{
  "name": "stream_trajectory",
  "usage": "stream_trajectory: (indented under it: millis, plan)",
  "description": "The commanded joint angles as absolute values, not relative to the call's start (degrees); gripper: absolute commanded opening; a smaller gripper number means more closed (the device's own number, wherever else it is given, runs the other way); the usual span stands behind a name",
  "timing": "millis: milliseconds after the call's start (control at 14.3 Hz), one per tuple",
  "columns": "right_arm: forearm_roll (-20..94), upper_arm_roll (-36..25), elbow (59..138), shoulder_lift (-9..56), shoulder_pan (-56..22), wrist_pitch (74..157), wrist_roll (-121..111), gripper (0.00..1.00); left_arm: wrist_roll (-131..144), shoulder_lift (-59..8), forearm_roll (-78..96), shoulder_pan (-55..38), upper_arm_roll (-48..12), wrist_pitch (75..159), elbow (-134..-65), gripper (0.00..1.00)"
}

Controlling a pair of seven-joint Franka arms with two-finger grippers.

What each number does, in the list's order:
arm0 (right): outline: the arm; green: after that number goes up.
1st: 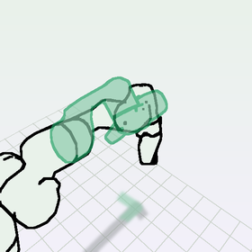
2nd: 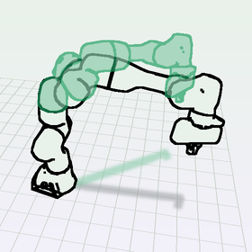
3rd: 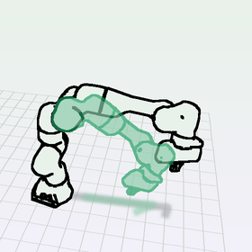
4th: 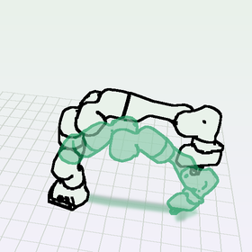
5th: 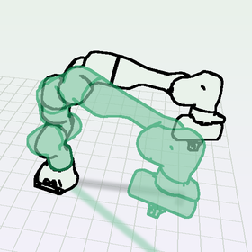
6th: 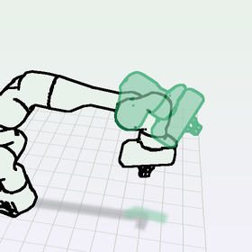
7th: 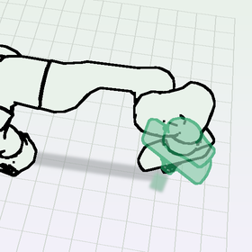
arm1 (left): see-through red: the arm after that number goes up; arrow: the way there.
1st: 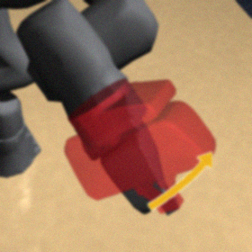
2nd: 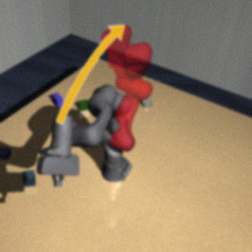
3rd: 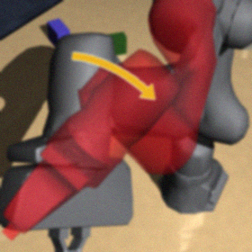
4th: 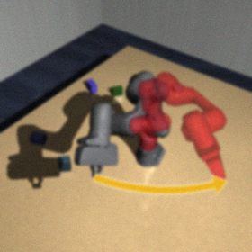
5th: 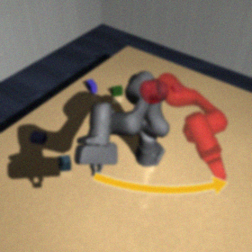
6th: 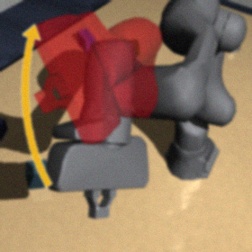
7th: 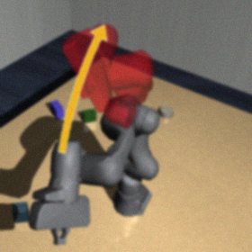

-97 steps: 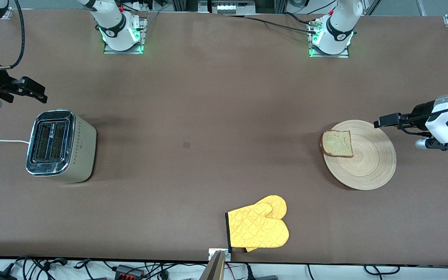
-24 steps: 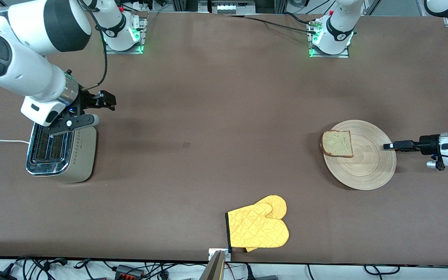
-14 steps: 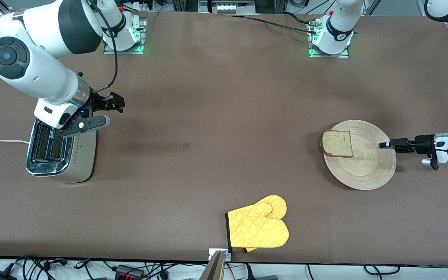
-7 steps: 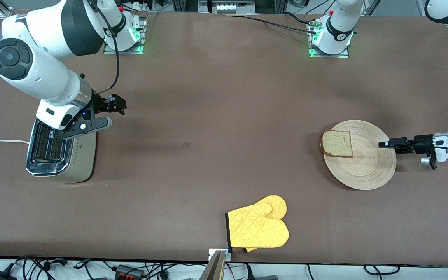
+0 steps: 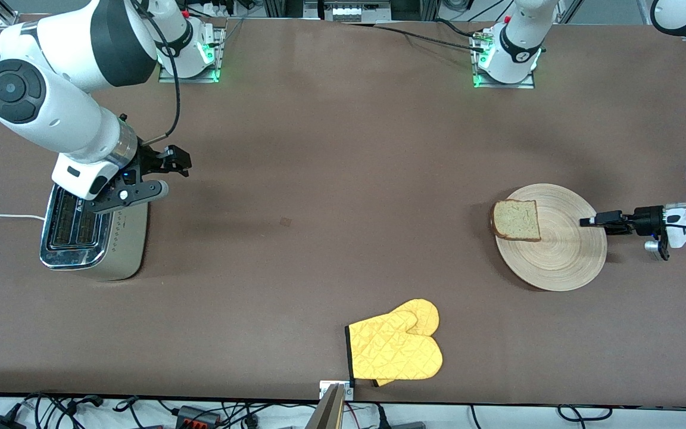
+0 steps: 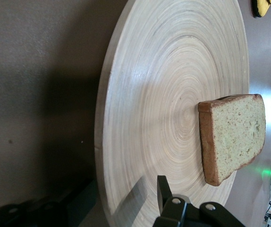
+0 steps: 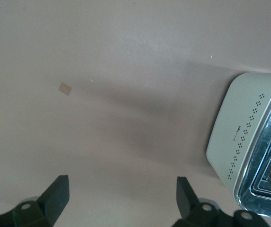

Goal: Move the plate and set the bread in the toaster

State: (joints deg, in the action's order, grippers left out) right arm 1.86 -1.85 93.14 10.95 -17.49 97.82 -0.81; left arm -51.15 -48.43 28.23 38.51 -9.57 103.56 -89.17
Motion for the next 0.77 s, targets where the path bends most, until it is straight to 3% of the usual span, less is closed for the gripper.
stream_trajectory:
  millis: [0, 697]
  plan:
    - [1.8, -2.0, 92.1, 11.4, -17.3, 97.6, -1.3, 1.00, -52.7, -49.7, 29.6, 38.8, -9.8, 103.2, -87.6, 0.62]
    - [1.8, -2.1, 92.1, 11.4, -16.5, 97.6, -1.3, 1.00, -52.7, -49.6, 29.6, 38.8, -9.8, 103.2, -87.6, 0.63]
